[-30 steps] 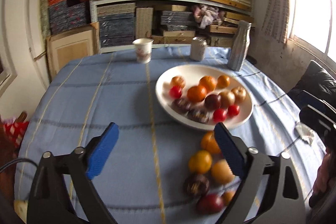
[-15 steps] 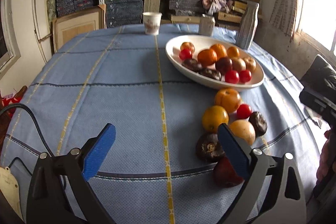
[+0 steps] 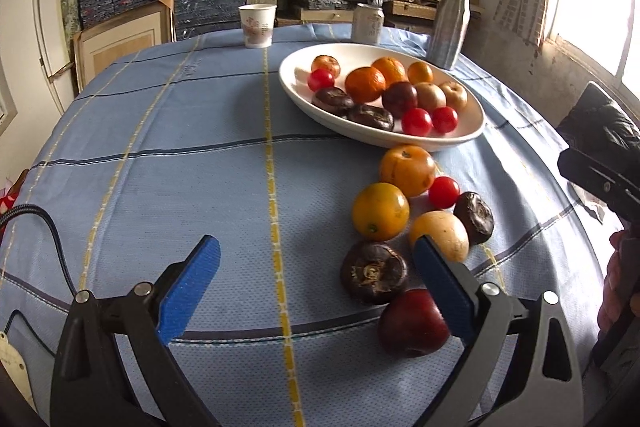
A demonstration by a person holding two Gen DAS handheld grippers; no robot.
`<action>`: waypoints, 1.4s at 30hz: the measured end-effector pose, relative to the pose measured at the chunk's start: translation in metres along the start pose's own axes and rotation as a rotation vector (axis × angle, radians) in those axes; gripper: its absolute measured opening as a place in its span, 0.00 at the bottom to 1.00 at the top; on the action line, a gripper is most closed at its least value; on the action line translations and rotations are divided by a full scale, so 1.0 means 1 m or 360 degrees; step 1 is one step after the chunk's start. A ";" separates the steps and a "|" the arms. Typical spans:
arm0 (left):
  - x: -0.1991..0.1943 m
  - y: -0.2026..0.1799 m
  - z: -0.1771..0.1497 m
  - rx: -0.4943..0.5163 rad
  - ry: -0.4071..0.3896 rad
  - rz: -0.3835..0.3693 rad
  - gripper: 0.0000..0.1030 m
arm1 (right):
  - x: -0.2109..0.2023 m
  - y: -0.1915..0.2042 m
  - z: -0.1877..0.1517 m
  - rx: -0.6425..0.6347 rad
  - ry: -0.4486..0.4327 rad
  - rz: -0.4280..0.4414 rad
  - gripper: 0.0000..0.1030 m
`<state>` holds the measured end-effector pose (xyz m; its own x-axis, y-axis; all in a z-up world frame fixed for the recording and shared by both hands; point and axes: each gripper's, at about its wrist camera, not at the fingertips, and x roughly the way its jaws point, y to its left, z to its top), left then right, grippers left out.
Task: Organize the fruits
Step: 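Close the left gripper on the dark red plum in the pile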
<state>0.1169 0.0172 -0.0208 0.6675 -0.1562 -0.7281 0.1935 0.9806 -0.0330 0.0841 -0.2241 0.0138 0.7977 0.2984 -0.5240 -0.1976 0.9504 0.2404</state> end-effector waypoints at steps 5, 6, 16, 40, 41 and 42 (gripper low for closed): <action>0.009 -0.004 0.000 0.0024 0.0060 -0.0015 0.93 | 0.000 -0.002 0.000 0.0018 -0.0002 0.0003 0.95; 0.011 -0.005 0.000 0.0026 0.0072 -0.0026 0.93 | 0.000 -0.002 0.000 0.0017 0.0004 0.0005 0.95; 0.020 -0.008 -0.001 0.0054 0.0135 -0.0017 0.94 | 0.001 -0.001 0.000 0.0002 0.0010 0.0014 0.95; 0.015 -0.010 -0.007 0.0205 0.0141 -0.0051 0.96 | -0.004 -0.004 0.002 0.0021 -0.0009 0.0024 0.95; 0.014 -0.009 -0.007 0.0192 0.0138 -0.0048 0.96 | -0.004 -0.004 0.002 0.0017 -0.0007 0.0021 0.95; 0.012 -0.006 -0.007 0.0184 0.0125 -0.0036 0.96 | -0.004 -0.004 0.002 0.0012 -0.0005 0.0018 0.95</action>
<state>0.1189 0.0108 -0.0337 0.6045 -0.1637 -0.7796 0.2922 0.9560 0.0258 0.0830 -0.2288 0.0166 0.7972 0.3091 -0.5185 -0.2025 0.9461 0.2527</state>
